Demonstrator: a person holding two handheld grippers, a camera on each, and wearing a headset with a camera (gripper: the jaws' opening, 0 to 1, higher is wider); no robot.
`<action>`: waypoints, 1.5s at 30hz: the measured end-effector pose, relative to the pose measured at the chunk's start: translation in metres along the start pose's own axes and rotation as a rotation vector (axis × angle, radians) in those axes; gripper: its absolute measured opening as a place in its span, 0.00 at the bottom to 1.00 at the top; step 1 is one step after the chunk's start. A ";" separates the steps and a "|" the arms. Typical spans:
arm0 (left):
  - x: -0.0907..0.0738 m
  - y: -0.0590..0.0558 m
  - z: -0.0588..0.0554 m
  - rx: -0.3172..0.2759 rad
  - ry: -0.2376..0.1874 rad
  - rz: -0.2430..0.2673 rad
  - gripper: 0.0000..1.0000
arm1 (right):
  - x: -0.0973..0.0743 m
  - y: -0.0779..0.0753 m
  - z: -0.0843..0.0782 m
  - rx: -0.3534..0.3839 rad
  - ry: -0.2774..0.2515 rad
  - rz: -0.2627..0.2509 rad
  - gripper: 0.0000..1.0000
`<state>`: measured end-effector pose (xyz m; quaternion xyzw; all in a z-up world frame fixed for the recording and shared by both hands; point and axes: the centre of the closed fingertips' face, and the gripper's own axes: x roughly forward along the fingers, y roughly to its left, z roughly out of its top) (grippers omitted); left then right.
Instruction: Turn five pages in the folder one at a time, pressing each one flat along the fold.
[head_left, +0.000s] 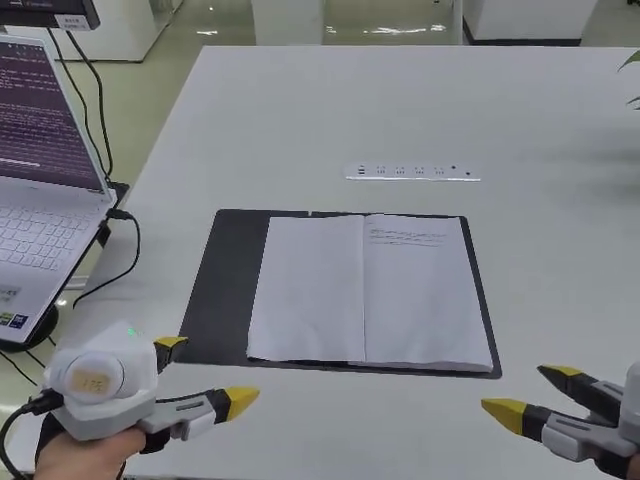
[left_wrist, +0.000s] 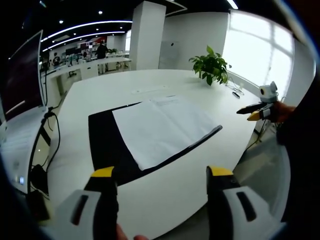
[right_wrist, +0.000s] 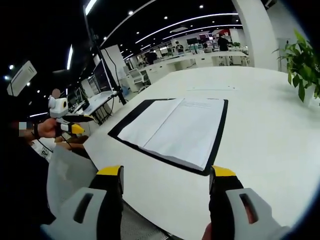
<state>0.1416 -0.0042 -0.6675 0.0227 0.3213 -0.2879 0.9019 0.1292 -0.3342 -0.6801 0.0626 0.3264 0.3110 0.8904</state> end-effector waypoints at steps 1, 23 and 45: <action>0.002 0.001 0.000 0.001 0.001 -0.002 0.72 | 0.000 0.000 0.000 0.002 -0.002 0.002 0.69; 0.040 -0.039 0.019 0.074 0.033 -0.114 0.72 | -0.002 -0.007 -0.002 0.028 -0.013 -0.005 0.69; 0.080 -0.083 0.058 0.156 0.010 -0.204 0.71 | -0.002 -0.004 -0.005 0.010 0.002 0.007 0.68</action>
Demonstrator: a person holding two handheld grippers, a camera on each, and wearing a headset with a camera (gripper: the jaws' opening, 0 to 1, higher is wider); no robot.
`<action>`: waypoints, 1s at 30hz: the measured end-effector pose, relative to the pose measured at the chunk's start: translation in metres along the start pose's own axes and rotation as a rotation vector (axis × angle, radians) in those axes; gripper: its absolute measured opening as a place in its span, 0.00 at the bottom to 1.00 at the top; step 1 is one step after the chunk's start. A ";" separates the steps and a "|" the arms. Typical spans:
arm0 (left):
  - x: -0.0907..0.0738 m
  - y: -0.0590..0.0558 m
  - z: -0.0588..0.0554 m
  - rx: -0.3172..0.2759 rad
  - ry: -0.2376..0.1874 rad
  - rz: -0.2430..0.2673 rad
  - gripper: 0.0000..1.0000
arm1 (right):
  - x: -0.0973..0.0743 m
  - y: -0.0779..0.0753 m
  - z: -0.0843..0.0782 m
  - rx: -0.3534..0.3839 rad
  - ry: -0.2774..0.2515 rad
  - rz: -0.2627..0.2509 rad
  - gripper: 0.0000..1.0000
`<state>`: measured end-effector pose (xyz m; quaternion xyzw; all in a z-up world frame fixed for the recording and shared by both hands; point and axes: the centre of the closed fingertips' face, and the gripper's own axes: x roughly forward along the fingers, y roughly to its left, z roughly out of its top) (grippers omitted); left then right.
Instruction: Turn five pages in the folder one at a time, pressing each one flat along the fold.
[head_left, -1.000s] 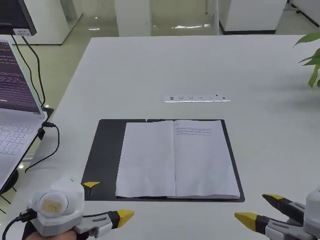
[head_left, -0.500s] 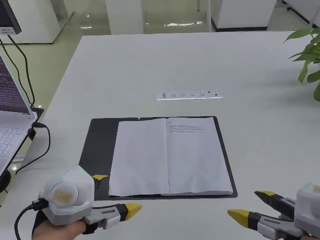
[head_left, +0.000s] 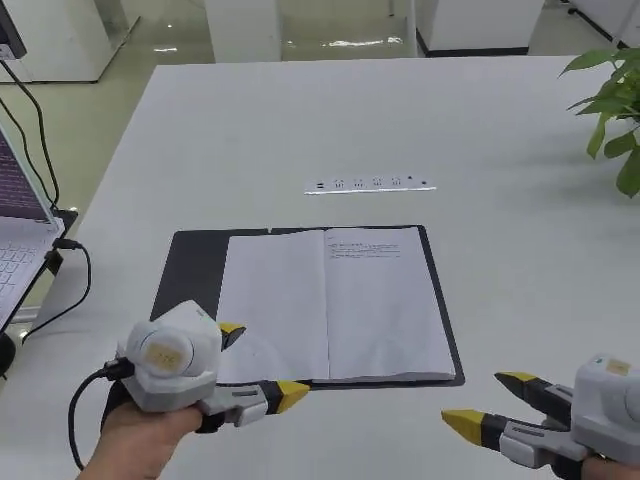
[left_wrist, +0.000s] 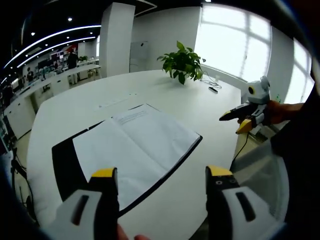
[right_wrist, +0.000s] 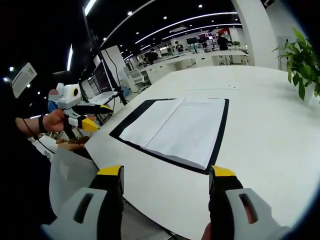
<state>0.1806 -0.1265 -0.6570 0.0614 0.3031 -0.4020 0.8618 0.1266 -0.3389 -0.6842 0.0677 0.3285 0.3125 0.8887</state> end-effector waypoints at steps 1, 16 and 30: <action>0.002 -0.001 0.002 0.006 0.000 -0.003 0.71 | 0.000 0.000 0.000 0.000 0.000 0.000 0.68; 0.033 -0.010 0.031 0.051 -0.009 -0.052 0.70 | -0.004 0.001 0.001 0.001 0.007 -0.005 0.68; 0.075 -0.023 0.047 0.107 0.032 -0.104 0.69 | -0.002 0.001 -0.004 0.002 0.029 -0.002 0.67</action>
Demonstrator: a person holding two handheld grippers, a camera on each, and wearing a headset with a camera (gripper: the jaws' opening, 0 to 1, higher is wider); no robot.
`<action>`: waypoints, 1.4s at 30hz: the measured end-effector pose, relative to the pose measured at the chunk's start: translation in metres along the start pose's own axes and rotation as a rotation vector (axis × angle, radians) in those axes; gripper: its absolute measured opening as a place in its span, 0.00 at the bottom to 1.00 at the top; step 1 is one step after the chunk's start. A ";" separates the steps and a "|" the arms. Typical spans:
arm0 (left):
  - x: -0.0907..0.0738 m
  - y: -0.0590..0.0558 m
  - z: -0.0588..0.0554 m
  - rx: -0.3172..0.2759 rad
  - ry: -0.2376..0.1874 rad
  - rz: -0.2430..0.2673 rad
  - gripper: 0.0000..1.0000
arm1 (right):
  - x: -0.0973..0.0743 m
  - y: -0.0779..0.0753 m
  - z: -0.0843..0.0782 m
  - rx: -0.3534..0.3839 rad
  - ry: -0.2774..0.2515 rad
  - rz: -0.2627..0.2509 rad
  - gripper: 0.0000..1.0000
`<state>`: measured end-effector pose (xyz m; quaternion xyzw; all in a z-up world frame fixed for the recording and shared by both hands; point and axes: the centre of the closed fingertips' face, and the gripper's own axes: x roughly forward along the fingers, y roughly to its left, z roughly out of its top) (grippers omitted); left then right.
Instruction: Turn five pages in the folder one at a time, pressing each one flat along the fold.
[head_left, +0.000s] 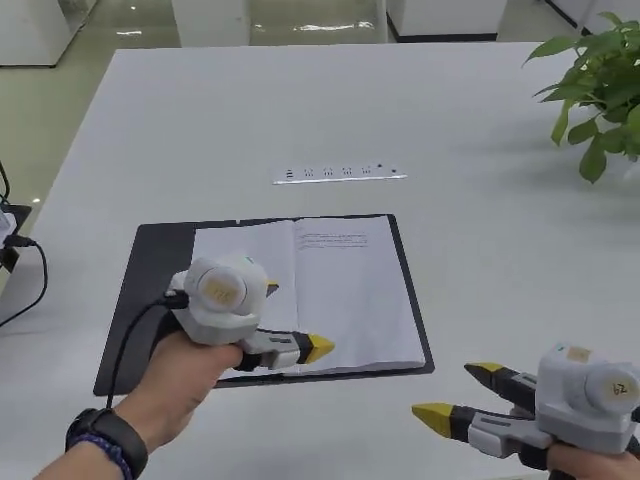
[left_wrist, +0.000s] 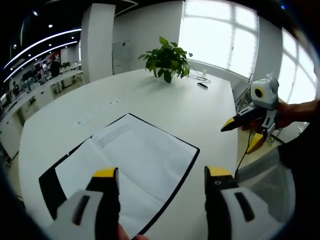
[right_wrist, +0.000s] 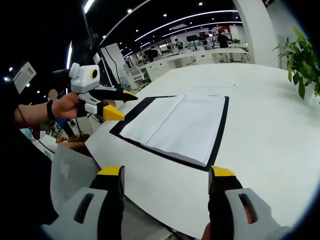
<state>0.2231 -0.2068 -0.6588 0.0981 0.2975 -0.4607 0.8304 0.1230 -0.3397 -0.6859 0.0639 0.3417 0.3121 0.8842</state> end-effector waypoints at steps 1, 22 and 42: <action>0.005 -0.001 0.002 0.005 0.001 -0.006 0.69 | 0.000 -0.001 0.000 0.002 0.001 -0.001 0.67; 0.102 -0.036 -0.005 0.028 0.108 -0.082 0.70 | 0.000 -0.008 0.003 0.033 0.003 -0.002 0.66; 0.163 -0.035 -0.038 0.016 0.211 0.027 0.74 | 0.003 -0.016 -0.009 0.070 0.023 0.005 0.66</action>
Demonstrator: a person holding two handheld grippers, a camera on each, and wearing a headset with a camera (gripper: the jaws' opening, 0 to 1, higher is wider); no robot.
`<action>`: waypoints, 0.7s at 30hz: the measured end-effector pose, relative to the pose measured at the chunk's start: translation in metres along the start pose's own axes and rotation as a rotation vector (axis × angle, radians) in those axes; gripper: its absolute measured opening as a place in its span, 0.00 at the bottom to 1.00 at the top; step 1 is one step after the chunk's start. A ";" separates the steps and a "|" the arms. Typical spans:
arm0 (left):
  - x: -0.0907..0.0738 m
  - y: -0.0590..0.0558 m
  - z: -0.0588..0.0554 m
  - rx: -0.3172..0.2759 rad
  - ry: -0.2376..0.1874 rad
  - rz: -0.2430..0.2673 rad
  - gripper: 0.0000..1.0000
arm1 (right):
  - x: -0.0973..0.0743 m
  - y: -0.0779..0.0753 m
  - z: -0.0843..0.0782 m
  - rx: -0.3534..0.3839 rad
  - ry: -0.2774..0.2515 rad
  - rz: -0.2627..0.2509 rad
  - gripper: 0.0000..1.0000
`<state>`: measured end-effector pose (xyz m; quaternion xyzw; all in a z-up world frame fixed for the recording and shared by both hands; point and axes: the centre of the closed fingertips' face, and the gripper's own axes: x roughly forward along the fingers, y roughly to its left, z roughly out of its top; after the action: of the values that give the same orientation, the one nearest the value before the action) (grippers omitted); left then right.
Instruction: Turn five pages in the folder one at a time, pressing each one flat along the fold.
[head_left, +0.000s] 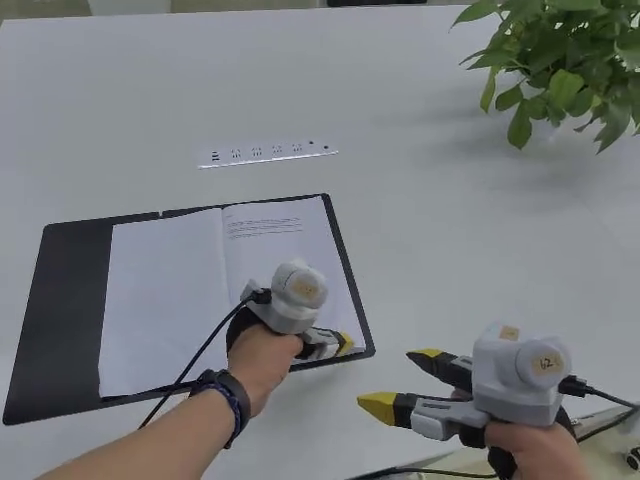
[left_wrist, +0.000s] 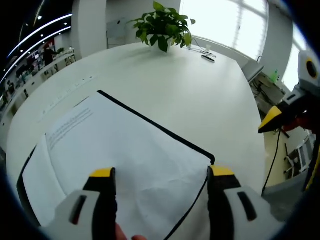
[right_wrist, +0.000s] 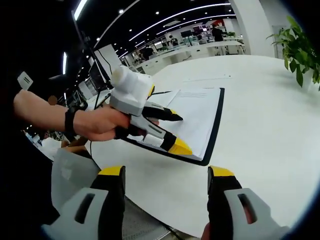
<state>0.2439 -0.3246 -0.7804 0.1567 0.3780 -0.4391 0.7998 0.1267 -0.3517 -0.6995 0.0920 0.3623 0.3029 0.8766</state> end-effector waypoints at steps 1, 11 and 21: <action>0.002 0.001 -0.003 0.009 0.009 0.010 0.74 | 0.001 0.000 0.001 -0.001 0.001 0.002 0.66; 0.001 0.005 -0.006 0.039 0.007 0.024 0.71 | 0.009 -0.004 0.004 0.002 0.005 0.009 0.65; -0.002 0.011 -0.004 0.019 -0.014 -0.002 0.65 | 0.032 -0.013 0.015 0.030 -0.015 0.041 0.62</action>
<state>0.2502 -0.3148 -0.7830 0.1609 0.3681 -0.4446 0.8006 0.1610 -0.3419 -0.7124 0.1148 0.3585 0.3146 0.8714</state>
